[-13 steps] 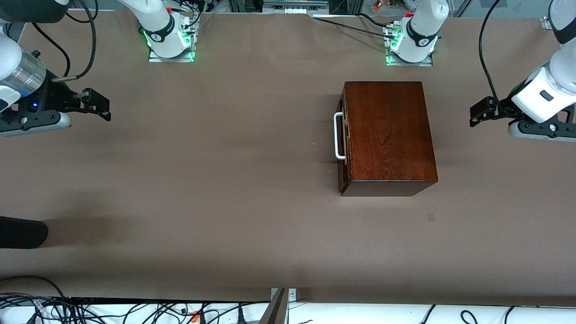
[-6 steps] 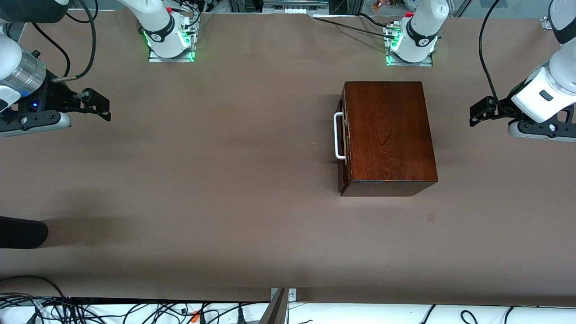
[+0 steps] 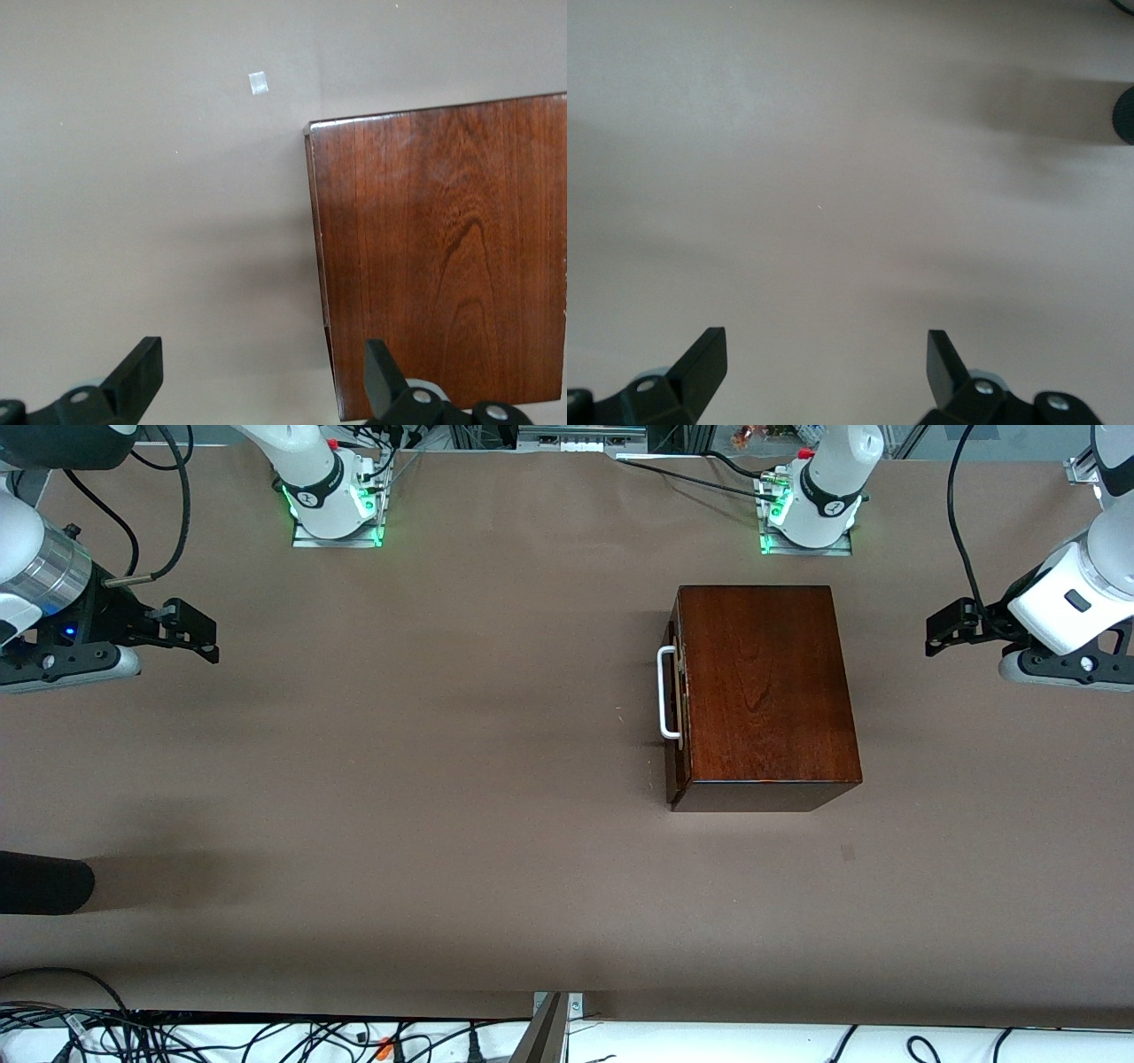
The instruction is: Open drawer, take yellow block, close drawer
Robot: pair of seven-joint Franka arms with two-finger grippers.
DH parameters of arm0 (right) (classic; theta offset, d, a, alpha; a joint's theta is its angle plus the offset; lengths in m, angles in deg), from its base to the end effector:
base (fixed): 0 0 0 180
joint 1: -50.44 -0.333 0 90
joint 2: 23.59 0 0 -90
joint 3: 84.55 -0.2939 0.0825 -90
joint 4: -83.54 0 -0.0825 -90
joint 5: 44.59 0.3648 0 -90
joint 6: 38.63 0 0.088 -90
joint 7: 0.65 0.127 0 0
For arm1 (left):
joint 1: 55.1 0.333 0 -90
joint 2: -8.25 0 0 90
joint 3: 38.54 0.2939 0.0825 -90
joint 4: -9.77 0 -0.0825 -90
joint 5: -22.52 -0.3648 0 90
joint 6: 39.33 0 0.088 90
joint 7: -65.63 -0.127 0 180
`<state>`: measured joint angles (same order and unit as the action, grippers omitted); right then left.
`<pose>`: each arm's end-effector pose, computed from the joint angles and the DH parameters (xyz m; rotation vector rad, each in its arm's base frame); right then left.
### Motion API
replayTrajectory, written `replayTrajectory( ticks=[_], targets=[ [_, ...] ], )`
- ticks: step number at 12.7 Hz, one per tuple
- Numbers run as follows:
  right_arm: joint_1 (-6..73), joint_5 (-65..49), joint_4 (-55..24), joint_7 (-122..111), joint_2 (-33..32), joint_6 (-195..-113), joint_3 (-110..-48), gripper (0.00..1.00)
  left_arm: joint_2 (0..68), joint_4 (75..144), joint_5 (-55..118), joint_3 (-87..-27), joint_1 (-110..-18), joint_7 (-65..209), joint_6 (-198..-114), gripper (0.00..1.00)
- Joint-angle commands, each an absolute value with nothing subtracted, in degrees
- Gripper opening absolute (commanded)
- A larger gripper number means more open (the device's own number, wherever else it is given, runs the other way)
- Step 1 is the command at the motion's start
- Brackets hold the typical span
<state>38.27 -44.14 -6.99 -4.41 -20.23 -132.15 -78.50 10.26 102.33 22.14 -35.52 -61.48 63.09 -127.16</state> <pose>0.5528 0.0617 0.5517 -3.1284 -0.2699 0.0097 0.5346 -0.0309 0.5406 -3.1227 0.1610 0.1840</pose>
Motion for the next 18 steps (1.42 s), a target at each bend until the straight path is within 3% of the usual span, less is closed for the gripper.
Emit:
replayTrajectory(
  ticks=[1,5,8,15,18],
  targets=[
    [38.14,-43.27,-6.37,-3.64,-20.34,-131.79,-78.83,1.00,12.11,100.38,20.94,-36.68,-63.18,61.93,-126.07,1.00],
    [37.88,-43.27,-6.37,-3.64,-20.43,-131.53,-79.01,1.00,15.53,100.12,21.03,-43.71,-63.72,70.70,-126.60,1.00],
    [37.88,-43.27,-6.37,-3.72,-20.43,-131.53,-78.92,1.00,20.01,96.00,20.85,-49.25,-65.47,79.66,-126.52,1.00],
    [37.79,-43.27,-6.37,-3.64,-20.60,-131.35,-79.89,1.00,27.83,91.60,20.94,-49.97,-75.40,93.04,-128.18,1.00],
    [37.88,-43.27,-6.37,-3.64,-20.52,-131.44,-79.54,1.00,30.12,91.60,20.68,-49.97,-79.17,97.24,-133.35,1.00]
  ],
)
